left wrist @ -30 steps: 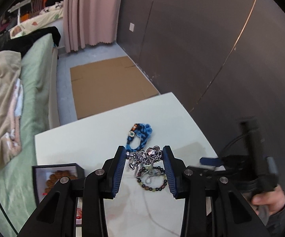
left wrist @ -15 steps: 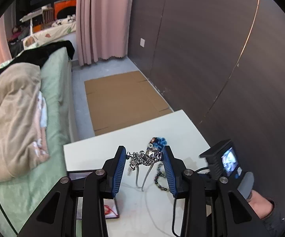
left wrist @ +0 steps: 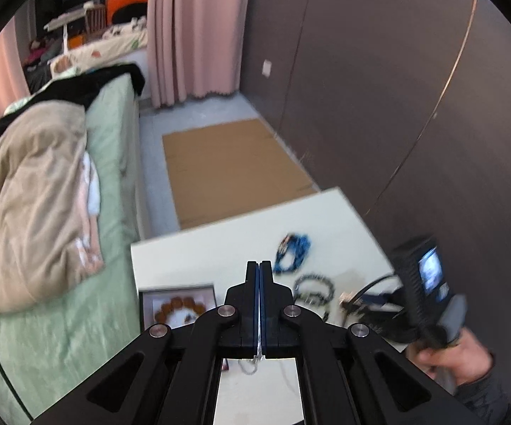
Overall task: Organize jewelry
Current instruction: 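Release necklace beside box with left gripper while right gripper grasps gold butterfly brooch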
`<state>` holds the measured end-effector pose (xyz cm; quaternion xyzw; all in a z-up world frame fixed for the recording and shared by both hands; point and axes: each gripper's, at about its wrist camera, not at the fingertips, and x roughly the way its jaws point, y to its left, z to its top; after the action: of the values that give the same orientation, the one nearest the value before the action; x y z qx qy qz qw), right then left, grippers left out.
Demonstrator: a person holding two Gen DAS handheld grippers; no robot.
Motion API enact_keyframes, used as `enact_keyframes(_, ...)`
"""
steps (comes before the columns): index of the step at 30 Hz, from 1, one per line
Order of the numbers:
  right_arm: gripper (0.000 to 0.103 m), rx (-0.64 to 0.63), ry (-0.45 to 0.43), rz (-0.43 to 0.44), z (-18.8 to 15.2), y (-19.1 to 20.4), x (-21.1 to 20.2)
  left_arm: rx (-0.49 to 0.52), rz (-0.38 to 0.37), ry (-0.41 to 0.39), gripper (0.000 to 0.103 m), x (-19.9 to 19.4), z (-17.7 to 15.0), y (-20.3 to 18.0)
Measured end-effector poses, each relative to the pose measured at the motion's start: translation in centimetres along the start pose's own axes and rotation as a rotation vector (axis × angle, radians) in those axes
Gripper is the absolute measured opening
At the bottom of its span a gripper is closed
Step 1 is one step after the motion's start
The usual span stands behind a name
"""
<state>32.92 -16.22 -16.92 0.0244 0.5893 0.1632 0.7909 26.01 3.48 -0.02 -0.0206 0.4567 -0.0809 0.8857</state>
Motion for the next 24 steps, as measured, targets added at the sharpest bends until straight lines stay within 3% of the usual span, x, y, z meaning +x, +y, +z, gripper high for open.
enact_keyframes(5, 0.031, 0.007, -0.01, 0.013, -0.4, -1.0, -0.7, -0.025, -0.013, 0.122, 0.005, 3.5, -2.9, -0.1)
enact_keyframes(7, 0.031, 0.012, -0.012, 0.023, -0.4, -1.1, -0.8, -0.035, -0.029, 0.164, 0.025, 4.8, -4.1, -0.4)
enact_keyframes(8, 0.031, 0.015, -0.015, 0.03, -0.5, -1.3, -0.9, -0.043, -0.029, 0.175, 0.044, 5.4, -4.7, -0.5)
enact_keyframes(9, 0.031, 0.018, -0.02, 0.036, -0.5, -1.4, -1.1, -0.048, -0.029, 0.175, 0.055, 5.7, -5.0, -0.7)
enact_keyframes(24, 0.031, 0.056, -0.078, 0.086, -1.6, -4.0, -4.0, -0.053, 0.037, 0.332, 0.052, 12.1, -8.5, -3.1)
